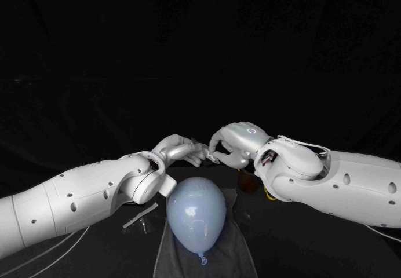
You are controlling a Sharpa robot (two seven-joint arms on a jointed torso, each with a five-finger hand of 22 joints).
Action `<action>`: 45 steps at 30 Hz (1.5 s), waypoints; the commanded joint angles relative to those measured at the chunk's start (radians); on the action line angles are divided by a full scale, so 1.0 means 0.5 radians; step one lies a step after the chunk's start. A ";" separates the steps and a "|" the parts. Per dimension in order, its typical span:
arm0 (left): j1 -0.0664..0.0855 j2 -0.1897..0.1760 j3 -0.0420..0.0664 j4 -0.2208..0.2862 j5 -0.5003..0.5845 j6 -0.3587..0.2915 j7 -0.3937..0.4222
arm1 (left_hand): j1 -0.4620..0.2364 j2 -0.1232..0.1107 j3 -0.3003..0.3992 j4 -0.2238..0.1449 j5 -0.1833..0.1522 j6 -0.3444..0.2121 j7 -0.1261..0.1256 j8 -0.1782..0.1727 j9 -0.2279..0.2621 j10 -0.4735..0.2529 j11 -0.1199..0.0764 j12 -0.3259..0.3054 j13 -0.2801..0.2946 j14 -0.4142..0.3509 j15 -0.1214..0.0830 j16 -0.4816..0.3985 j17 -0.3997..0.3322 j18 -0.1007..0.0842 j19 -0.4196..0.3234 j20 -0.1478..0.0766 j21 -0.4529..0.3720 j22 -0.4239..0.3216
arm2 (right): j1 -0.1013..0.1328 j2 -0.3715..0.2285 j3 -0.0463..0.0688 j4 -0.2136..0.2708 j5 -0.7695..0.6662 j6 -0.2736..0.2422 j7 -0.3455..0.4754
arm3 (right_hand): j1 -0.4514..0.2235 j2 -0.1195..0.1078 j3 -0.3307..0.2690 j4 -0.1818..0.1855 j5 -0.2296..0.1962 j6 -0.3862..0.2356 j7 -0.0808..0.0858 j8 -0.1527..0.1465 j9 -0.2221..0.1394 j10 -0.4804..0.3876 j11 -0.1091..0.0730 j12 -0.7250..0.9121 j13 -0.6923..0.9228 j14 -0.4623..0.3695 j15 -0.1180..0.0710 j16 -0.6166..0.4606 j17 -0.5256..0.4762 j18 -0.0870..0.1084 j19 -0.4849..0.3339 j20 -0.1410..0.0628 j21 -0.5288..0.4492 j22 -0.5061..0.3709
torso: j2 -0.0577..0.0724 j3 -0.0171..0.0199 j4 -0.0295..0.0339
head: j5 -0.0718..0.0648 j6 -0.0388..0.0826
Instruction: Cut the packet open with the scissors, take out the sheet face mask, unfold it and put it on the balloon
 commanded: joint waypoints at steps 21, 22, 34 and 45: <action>0.004 0.005 0.004 0.031 -0.081 0.079 -0.049 | 0.006 -0.024 0.159 -0.088 0.007 -0.048 0.027 0.112 -0.012 -0.208 0.042 0.127 0.001 -0.229 0.056 0.074 -0.168 0.013 -0.074 0.098 -0.210 -0.127 | -0.034 0.120 -0.025 -0.131 -0.139 0.140 -0.042 | -0.003 -0.017 -0.030 -0.007 -0.008 -0.021 0.010 -0.065 -0.035 0.168 0.013 -0.023 0.476 0.212 0.017 0.007 0.525 0.014 -0.020 0.008 -0.029 0.088 | 0.001 -0.0023 0.005 | -0.008 -0.012; 0.004 0.005 0.004 0.029 -0.081 0.081 -0.049 | 0.006 -0.024 0.159 -0.088 0.007 -0.049 0.028 0.113 -0.012 -0.209 0.042 0.128 0.001 -0.230 0.056 0.075 -0.170 0.014 -0.074 0.099 -0.212 -0.128 | -0.036 0.120 -0.025 -0.132 -0.142 0.146 -0.043 | -0.003 -0.018 -0.031 -0.007 -0.008 -0.021 0.010 -0.066 -0.036 0.167 0.013 -0.024 0.475 0.212 0.017 0.007 0.525 0.014 -0.021 0.008 -0.032 0.087 | 0.001 -0.0022 0.004 | -0.008 -0.013; 0.004 0.000 0.005 0.023 -0.089 0.104 -0.048 | 0.008 -0.031 0.176 -0.104 0.021 -0.046 0.027 0.151 -0.015 -0.246 0.048 0.165 0.000 -0.282 0.065 0.105 -0.207 0.022 -0.080 0.118 -0.254 -0.154 | -0.046 0.099 -0.030 -0.132 -0.293 0.093 -0.123 | -0.005 -0.126 -0.072 -0.022 -0.008 -0.223 0.092 -0.238 -0.127 0.113 0.078 -0.093 0.418 0.212 0.062 0.007 0.525 0.015 -0.038 0.042 -0.078 0.075 | -0.002 0.0017 0.000 | -0.015 -0.013; 0.004 -0.001 0.005 0.036 -0.105 0.152 -0.035 | -0.053 -0.071 0.331 -0.116 0.036 -0.091 0.067 0.340 -0.037 -0.370 0.091 0.362 -0.030 -0.936 0.163 0.204 -0.416 -0.129 -0.251 0.143 -0.707 -0.424 | -0.048 0.119 -0.030 -0.157 -0.344 0.008 -0.077 | 0.083 -0.096 -0.064 -0.029 -0.008 -0.144 -0.053 -0.253 -0.146 0.126 -0.066 -0.070 0.434 0.212 -0.045 0.007 0.525 0.026 -0.036 -0.018 -0.091 0.083 | -0.001 -0.0009 0.004 | -0.025 -0.015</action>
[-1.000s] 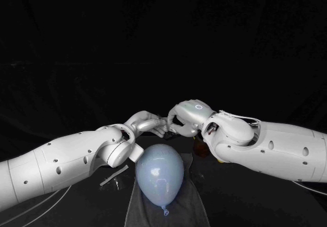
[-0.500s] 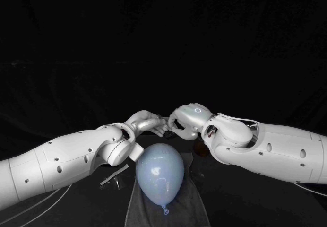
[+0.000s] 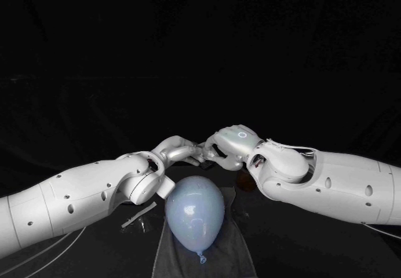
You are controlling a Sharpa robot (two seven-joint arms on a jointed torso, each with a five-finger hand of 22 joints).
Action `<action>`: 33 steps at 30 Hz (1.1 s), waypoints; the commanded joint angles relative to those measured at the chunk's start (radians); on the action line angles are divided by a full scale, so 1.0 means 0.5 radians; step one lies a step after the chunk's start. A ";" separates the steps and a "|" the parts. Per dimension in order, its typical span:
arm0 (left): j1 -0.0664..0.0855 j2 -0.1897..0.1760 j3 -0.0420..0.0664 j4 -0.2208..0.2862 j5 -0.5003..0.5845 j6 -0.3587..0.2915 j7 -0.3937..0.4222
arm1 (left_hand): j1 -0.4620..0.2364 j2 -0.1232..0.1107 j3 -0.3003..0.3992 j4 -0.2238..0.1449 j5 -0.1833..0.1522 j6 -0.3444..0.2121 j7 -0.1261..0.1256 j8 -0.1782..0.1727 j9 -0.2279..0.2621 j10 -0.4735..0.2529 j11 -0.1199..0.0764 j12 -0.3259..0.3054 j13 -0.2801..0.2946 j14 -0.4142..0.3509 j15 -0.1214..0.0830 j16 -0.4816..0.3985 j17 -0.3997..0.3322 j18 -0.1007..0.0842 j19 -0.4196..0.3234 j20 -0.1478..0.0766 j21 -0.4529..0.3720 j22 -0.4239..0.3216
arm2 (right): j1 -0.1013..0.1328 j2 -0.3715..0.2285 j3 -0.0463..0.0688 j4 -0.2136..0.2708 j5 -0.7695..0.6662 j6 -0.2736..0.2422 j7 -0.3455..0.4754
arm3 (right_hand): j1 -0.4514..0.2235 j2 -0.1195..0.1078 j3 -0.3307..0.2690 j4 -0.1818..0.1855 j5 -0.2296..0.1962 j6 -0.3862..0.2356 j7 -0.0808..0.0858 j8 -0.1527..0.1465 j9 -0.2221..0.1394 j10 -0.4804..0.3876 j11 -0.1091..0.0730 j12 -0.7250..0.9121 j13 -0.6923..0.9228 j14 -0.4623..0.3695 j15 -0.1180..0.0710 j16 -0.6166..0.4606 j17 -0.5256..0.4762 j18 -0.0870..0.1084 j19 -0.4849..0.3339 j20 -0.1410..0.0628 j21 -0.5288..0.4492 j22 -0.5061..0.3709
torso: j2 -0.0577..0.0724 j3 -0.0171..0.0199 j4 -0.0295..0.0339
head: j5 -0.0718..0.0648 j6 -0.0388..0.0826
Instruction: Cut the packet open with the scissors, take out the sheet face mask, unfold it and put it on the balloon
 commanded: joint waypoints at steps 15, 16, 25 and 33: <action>0.004 0.003 0.003 0.028 -0.033 0.084 0.050 | -0.012 -0.017 0.148 -0.125 0.035 -0.012 0.011 0.064 -0.014 -0.034 0.003 0.044 -0.032 -0.138 0.019 0.026 -0.088 -0.047 0.002 0.002 -0.119 -0.080 | 0.000 0.068 -0.001 -0.074 -0.084 0.033 0.049 | 0.035 0.090 0.087 -0.003 -0.008 0.037 -0.047 -0.009 -0.014 0.134 -0.051 0.019 0.442 0.211 -0.056 0.009 0.527 0.020 0.016 -0.061 0.011 0.101 | 0.000 -0.0027 0.004 | -0.007 -0.005; 0.004 0.003 0.003 0.028 -0.034 0.084 0.051 | -0.012 -0.018 0.149 -0.125 0.036 -0.013 0.011 0.066 -0.014 -0.036 0.003 0.045 -0.033 -0.141 0.019 0.027 -0.090 -0.047 0.002 0.002 -0.121 -0.081 | 0.000 0.071 -0.002 -0.075 -0.084 0.047 0.055 | 0.035 0.087 0.087 -0.006 -0.008 0.032 -0.050 -0.013 -0.016 0.135 -0.053 0.021 0.444 0.211 -0.057 0.009 0.527 0.020 0.015 -0.062 0.009 0.101 | 0.000 -0.0029 0.004 | -0.008 -0.005; 0.004 0.006 0.003 0.031 -0.034 0.090 0.055 | -0.013 -0.020 0.156 -0.126 0.039 -0.015 0.013 0.078 -0.018 -0.046 0.006 0.047 -0.046 -0.164 0.023 0.029 -0.111 -0.049 0.009 0.003 -0.141 -0.095 | 0.002 0.097 -0.009 -0.080 -0.092 0.189 0.090 | 0.031 0.031 0.078 -0.042 -0.008 -0.045 -0.095 -0.069 -0.047 0.136 -0.084 0.022 0.444 0.211 -0.079 0.009 0.527 0.019 0.017 -0.077 0.009 0.110 | -0.001 -0.0025 0.002 | -0.016 -0.006; 0.005 0.007 0.003 0.033 -0.034 0.095 0.055 | -0.014 -0.022 0.163 -0.129 0.045 -0.013 0.015 0.091 -0.020 -0.051 0.007 0.050 -0.057 -0.182 0.026 0.030 -0.129 -0.049 0.015 0.003 -0.157 -0.107 | 0.005 0.110 -0.015 -0.071 -0.198 0.222 0.063 | 0.025 0.012 0.057 -0.059 -0.008 -0.124 -0.149 -0.116 -0.071 0.142 -0.123 0.029 0.449 0.211 -0.107 0.009 0.527 0.017 0.022 -0.089 0.017 0.120 | 0.000 -0.0019 0.001 | -0.018 -0.001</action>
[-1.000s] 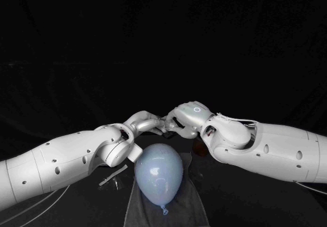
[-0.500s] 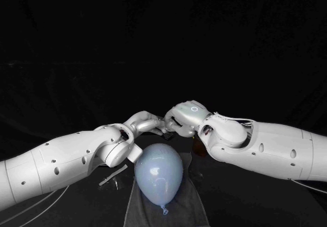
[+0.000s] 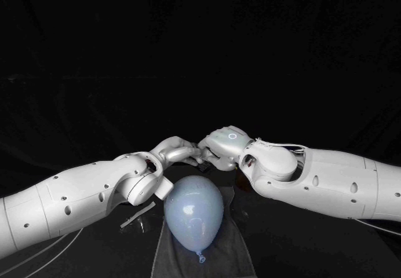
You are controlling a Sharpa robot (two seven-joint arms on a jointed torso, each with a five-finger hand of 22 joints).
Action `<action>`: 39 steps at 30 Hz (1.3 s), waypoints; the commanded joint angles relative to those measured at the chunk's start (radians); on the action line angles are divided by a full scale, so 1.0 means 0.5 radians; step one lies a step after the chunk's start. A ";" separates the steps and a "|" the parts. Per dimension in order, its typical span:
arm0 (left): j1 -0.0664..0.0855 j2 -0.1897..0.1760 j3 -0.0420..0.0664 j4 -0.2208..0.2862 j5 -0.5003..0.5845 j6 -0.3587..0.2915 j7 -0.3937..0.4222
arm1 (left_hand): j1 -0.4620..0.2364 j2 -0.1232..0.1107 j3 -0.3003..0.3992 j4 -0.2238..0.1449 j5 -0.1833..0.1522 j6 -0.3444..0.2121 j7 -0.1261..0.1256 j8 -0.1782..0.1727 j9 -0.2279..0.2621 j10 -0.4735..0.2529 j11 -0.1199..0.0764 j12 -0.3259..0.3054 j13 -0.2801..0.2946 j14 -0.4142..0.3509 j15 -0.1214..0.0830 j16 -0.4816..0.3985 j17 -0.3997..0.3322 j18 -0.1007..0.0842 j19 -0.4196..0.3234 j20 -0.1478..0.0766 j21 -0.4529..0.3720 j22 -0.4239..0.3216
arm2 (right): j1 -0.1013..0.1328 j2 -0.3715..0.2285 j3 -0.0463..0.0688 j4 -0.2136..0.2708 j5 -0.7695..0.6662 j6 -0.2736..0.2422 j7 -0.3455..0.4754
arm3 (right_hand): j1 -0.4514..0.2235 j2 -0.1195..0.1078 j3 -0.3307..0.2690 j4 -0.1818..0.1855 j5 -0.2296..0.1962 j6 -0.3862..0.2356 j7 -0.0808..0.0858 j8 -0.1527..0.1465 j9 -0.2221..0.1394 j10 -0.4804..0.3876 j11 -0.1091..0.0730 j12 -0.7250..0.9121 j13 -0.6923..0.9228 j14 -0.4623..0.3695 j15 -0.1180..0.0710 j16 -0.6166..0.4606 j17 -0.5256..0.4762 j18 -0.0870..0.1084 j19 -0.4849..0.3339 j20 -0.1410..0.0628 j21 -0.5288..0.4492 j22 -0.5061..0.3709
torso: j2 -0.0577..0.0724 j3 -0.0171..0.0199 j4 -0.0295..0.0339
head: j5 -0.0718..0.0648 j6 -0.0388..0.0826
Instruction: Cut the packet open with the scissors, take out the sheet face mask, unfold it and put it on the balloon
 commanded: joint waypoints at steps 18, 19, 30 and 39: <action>0.009 0.007 0.006 0.001 -0.001 0.080 0.040 | -0.002 -0.010 0.156 -0.140 0.025 0.006 -0.001 0.027 0.002 -0.013 -0.002 0.015 -0.012 -0.022 0.000 0.015 -0.017 -0.019 0.021 0.003 -0.020 -0.012 | -0.001 -0.076 -0.005 0.098 -0.189 -0.105 0.027 | -0.034 0.072 -0.006 0.010 -0.008 0.463 0.124 0.225 0.071 0.162 0.120 0.037 0.470 0.209 0.091 0.009 0.526 0.004 0.025 0.033 0.035 0.151 | 0.001 -0.0006 0.000 | 0.002 0.011; 0.009 0.007 0.006 0.000 0.000 0.080 0.039 | -0.002 -0.010 0.156 -0.140 0.025 0.006 -0.001 0.027 0.002 -0.013 -0.002 0.015 -0.012 -0.022 0.000 0.015 -0.017 -0.019 0.021 0.003 -0.020 -0.012 | -0.001 -0.082 -0.005 0.103 -0.180 -0.116 0.032 | -0.037 0.072 -0.011 0.010 -0.008 0.483 0.122 0.237 0.074 0.161 0.118 0.036 0.469 0.209 0.090 0.009 0.526 0.005 0.026 0.035 0.036 0.153 | 0.001 -0.0006 0.000 | 0.001 0.012; 0.009 0.006 0.006 -0.004 0.006 0.093 0.035 | -0.003 -0.010 0.158 -0.140 0.027 0.005 0.000 0.029 0.002 -0.012 -0.002 0.016 -0.014 -0.022 0.000 0.016 -0.020 -0.019 0.022 0.003 -0.022 -0.014 | -0.001 -0.102 -0.005 0.111 -0.132 -0.144 0.067 | -0.057 0.079 -0.026 0.014 -0.008 0.544 0.107 0.300 0.093 0.157 0.101 0.031 0.464 0.209 0.077 0.009 0.526 0.010 0.028 0.036 0.022 0.155 | 0.001 -0.0006 0.000 | 0.002 0.012; 0.009 0.007 0.006 0.014 0.007 0.119 0.032 | -0.005 -0.012 0.164 -0.142 0.041 0.005 0.001 0.040 0.001 -0.009 -0.002 0.021 -0.024 -0.026 0.001 0.018 -0.036 -0.019 0.029 0.003 -0.034 -0.022 | -0.001 -0.046 -0.005 0.053 -0.187 -0.049 -0.013 | -0.066 0.125 0.001 0.038 -0.008 0.208 0.120 0.104 0.005 0.130 0.086 -0.001 0.435 0.209 0.072 0.009 0.526 0.017 0.014 0.037 -0.029 0.147 | 0.001 -0.0001 0.003 | 0.001 0.008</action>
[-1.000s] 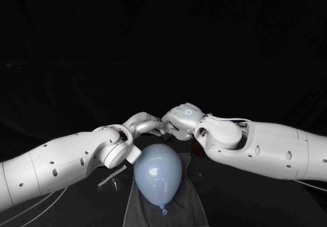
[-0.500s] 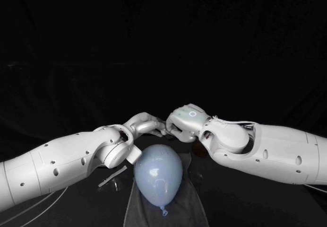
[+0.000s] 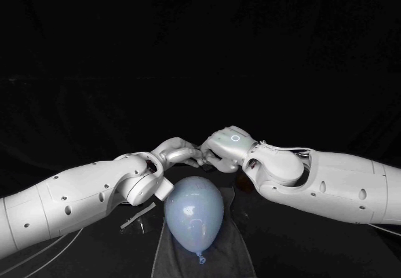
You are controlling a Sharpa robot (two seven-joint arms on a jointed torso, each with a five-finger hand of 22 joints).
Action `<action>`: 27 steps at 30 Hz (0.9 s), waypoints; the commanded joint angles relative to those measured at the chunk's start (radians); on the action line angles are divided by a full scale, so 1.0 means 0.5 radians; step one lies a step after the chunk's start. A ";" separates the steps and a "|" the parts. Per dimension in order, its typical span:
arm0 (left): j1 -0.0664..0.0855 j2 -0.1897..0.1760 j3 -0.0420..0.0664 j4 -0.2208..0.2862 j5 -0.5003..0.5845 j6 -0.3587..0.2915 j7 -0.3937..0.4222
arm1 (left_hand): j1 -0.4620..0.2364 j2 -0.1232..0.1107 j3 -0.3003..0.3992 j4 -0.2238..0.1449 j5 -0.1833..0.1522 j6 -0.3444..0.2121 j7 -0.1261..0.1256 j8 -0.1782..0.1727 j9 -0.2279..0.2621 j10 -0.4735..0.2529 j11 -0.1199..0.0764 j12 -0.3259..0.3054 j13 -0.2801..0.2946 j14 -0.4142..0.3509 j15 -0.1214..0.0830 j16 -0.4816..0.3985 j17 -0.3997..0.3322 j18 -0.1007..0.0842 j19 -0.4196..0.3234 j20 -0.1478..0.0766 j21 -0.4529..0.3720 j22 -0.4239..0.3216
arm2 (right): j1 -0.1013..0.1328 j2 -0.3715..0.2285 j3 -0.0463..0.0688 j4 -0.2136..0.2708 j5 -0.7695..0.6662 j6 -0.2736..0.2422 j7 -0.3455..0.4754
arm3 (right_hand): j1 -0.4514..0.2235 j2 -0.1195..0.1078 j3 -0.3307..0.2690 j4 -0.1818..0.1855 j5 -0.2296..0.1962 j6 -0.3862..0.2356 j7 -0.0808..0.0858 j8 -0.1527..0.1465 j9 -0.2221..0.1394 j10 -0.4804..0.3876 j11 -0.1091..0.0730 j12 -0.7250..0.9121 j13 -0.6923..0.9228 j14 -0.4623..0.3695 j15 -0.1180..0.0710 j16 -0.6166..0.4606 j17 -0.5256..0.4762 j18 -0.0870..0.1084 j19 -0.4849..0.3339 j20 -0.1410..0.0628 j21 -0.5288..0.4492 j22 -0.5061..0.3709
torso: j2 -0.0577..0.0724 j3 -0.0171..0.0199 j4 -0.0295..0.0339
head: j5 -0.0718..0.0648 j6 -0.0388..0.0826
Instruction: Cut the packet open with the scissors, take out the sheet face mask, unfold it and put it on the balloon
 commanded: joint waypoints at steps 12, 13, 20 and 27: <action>0.003 0.006 0.003 0.026 0.006 0.070 0.028 | 0.008 0.001 0.092 -0.078 0.034 0.007 -0.002 0.026 -0.001 -0.008 -0.003 0.017 -0.014 -0.014 0.001 0.014 -0.022 -0.020 0.021 0.003 -0.022 -0.013 | 0.001 0.058 0.002 -0.041 -0.087 0.146 -0.079 | 0.014 -0.054 0.015 -0.033 -0.008 -0.126 -0.053 -0.085 -0.043 0.133 -0.057 -0.005 0.438 0.209 -0.036 0.008 0.526 0.018 0.002 -0.013 -0.008 0.157 | -0.001 -0.0007 -0.001 | -0.001 -0.004; 0.003 0.006 0.003 0.026 0.006 0.070 0.028 | 0.008 0.001 0.093 -0.079 0.038 0.007 -0.002 0.028 -0.001 -0.008 -0.003 0.018 -0.017 -0.014 0.001 0.014 -0.025 -0.020 0.023 0.003 -0.024 -0.015 | 0.001 0.059 0.002 -0.041 -0.088 0.151 -0.079 | 0.015 -0.057 0.015 -0.035 -0.008 -0.129 -0.055 -0.087 -0.045 0.133 -0.058 -0.004 0.439 0.209 -0.037 0.008 0.526 0.017 0.002 -0.013 -0.008 0.157 | -0.001 -0.0006 -0.001 | 0.000 -0.003; 0.003 0.007 0.003 0.026 0.012 0.074 0.028 | 0.005 -0.001 0.095 -0.080 0.052 0.007 -0.002 0.036 -0.002 -0.009 -0.002 0.020 -0.025 -0.014 0.001 0.017 -0.036 -0.020 0.028 0.003 -0.032 -0.021 | 0.001 0.065 0.002 -0.049 -0.097 0.224 -0.107 | 0.001 -0.113 -0.007 -0.048 -0.008 -0.202 -0.082 -0.132 -0.066 0.126 -0.078 -0.014 0.430 0.209 -0.053 0.008 0.526 0.019 -0.001 -0.020 -0.022 0.158 | -0.001 0.0012 -0.002 | -0.001 -0.001; 0.003 0.009 0.003 0.027 0.023 0.082 0.035 | 0.000 -0.004 0.098 -0.081 0.072 0.008 -0.001 0.050 -0.003 -0.010 -0.002 0.021 -0.037 -0.020 0.002 0.016 -0.054 -0.020 0.036 0.003 -0.044 -0.030 | 0.001 0.073 0.002 -0.061 -0.122 0.336 -0.148 | -0.022 -0.167 -0.078 -0.046 -0.008 -0.341 -0.117 -0.206 -0.098 0.112 -0.107 -0.030 0.415 0.209 -0.079 0.008 0.526 0.021 -0.010 -0.022 -0.054 0.153 | 0.000 0.0003 -0.002 | 0.000 -0.002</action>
